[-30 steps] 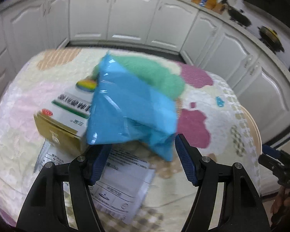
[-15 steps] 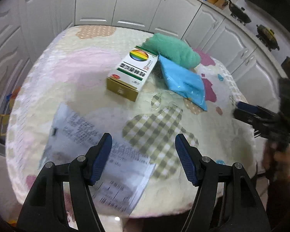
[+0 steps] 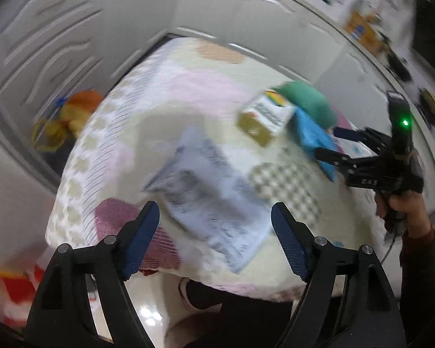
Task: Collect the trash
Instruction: 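Move both open tools back toward the blue wipe pack and medicine box, then grasp the white paper packet with the left tool while the right tool grasps the blue wipe pack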
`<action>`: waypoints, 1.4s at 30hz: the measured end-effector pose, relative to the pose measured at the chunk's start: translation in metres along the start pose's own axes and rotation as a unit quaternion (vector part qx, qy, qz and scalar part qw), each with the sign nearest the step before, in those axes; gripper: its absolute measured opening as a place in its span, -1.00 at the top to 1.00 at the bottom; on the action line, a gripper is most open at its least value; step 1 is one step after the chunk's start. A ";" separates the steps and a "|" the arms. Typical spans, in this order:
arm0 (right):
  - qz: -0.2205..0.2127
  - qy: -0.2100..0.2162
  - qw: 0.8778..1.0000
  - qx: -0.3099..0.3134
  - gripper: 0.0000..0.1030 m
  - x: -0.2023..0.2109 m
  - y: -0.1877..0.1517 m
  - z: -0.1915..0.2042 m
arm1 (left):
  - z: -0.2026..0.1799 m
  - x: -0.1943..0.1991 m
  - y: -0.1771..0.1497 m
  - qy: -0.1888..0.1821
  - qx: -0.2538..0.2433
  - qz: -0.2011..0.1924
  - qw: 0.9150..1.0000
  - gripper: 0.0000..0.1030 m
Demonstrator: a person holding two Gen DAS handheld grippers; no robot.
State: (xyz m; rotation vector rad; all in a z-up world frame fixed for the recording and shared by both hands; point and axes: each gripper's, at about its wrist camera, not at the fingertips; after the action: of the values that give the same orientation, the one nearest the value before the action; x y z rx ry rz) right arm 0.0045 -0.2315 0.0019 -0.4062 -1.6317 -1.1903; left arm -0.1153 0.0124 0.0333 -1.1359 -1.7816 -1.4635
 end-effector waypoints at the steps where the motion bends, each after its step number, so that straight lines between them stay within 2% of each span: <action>1: 0.001 0.003 1.000 -0.003 -0.61 -0.003 0.002 -0.002 | 0.004 -0.005 -0.001 0.007 0.018 0.003 1.000 -0.54; 4: 0.006 0.019 1.000 -0.019 -0.61 -0.012 0.007 -0.008 | 0.009 -0.018 -0.001 0.028 0.054 0.000 0.998 -0.54; 7: 0.014 0.026 0.999 -0.023 -0.61 -0.021 0.006 -0.005 | 0.008 -0.032 0.005 0.019 0.077 0.002 0.997 -0.54; 9: 0.017 0.031 0.999 -0.030 -0.61 -0.026 0.003 -0.002 | 0.001 -0.041 0.012 0.019 0.072 0.002 0.997 -0.54; 12: 0.006 0.046 0.998 -0.046 -0.61 -0.022 -0.002 0.001 | -0.010 -0.049 0.022 0.037 0.050 -0.009 0.998 -0.54; 13: 0.003 0.049 0.997 -0.052 -0.58 -0.018 -0.004 0.001 | -0.013 -0.053 0.024 0.040 0.044 -0.007 0.998 -0.54; 14: -0.002 0.049 0.997 -0.060 -0.40 -0.015 -0.007 0.001 | -0.014 -0.055 0.025 0.044 0.042 -0.007 0.998 -0.54; 16: -0.004 0.052 0.995 -0.082 -0.26 -0.011 -0.012 -0.002 | -0.015 -0.058 0.027 0.043 0.038 -0.009 0.998 -0.52; 17: -0.006 0.055 0.994 -0.091 -0.15 -0.008 -0.016 -0.004 | -0.016 -0.058 0.027 0.041 0.035 -0.009 0.998 -0.46; 19: -0.009 0.056 0.993 -0.101 -0.13 0.001 -0.026 -0.004 | -0.017 -0.060 0.029 0.034 0.026 -0.003 0.999 -0.08; 23: -0.025 0.044 0.992 -0.113 -0.11 0.020 -0.044 -0.001 | -0.022 -0.052 0.024 -0.004 0.011 0.000 1.000 -0.03; 29: -0.045 0.010 0.989 -0.137 -0.11 0.049 -0.066 0.002 | -0.044 -0.031 0.018 -0.025 -0.023 -0.014 0.999 -0.01; 34: -0.063 -0.019 0.984 -0.166 -0.11 0.076 -0.087 -0.012 | -0.072 -0.017 0.017 -0.046 -0.051 -0.023 0.997 -0.01; 42: -0.078 -0.065 0.974 -0.204 -0.11 0.111 -0.121 -0.041 | -0.126 -0.020 0.021 -0.074 -0.105 -0.021 0.992 -0.01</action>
State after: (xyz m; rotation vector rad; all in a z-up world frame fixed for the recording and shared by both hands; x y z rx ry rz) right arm -0.1088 -0.3524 0.0373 -0.6333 -1.5459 -1.6579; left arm -0.0992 -0.1139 0.0578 -1.3501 -1.7920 -1.6610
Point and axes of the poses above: each gripper's, at about its wrist camera, not at the fingertips, and x roughly against the way its jaws point, z to its left, y to its top, and after that the axes turned 8 degrees about -x, right-handed
